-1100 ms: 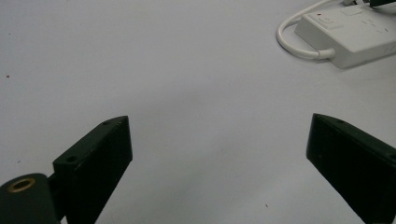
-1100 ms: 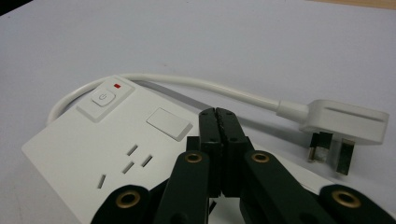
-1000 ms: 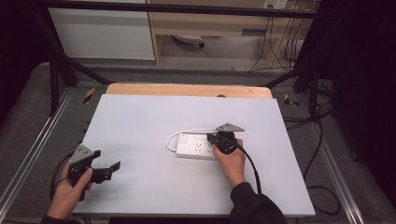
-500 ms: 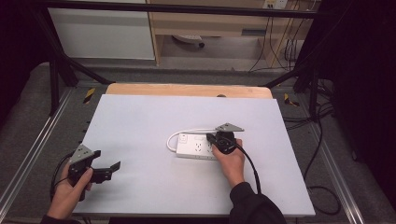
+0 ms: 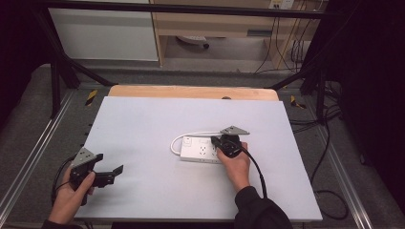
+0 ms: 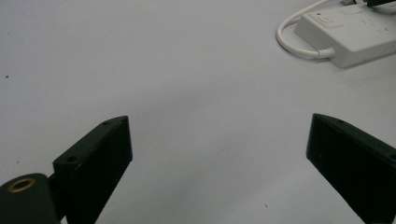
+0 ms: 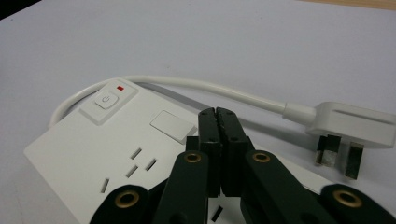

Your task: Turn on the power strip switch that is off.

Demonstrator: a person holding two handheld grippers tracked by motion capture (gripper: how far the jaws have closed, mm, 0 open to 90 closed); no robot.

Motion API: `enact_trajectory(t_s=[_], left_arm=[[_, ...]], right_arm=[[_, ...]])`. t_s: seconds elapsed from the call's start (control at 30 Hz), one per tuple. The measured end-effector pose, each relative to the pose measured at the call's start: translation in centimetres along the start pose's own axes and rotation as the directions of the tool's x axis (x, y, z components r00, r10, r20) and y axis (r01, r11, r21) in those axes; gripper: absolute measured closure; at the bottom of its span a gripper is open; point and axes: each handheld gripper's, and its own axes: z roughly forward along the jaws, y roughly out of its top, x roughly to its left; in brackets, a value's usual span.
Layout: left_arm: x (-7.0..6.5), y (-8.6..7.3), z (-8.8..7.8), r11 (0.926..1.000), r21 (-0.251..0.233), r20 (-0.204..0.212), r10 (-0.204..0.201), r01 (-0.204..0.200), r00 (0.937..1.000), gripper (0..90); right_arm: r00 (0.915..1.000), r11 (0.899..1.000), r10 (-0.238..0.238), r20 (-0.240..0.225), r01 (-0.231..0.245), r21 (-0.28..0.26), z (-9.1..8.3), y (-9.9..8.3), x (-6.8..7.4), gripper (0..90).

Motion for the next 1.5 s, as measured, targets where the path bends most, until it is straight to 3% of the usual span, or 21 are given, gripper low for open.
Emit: enact_trajectory(t_s=[0.93,1.5], left_arm=[[-0.01,-0.01,0.0,1.0,0.001,-0.001,0.001,-0.001,1.0,7.0],[0.02,-0.01,0.01,1.0,0.002,-0.002,-0.001,0.001,1.0,7.0]], right_arm=[[0.9996,1.0,-0.027,-0.005,0.027,0.013,0.29,-0.09,0.4,90.0],[1.0,1.0,-0.007,0.005,0.007,-0.008,-0.49,0.55,-0.07,90.0]])
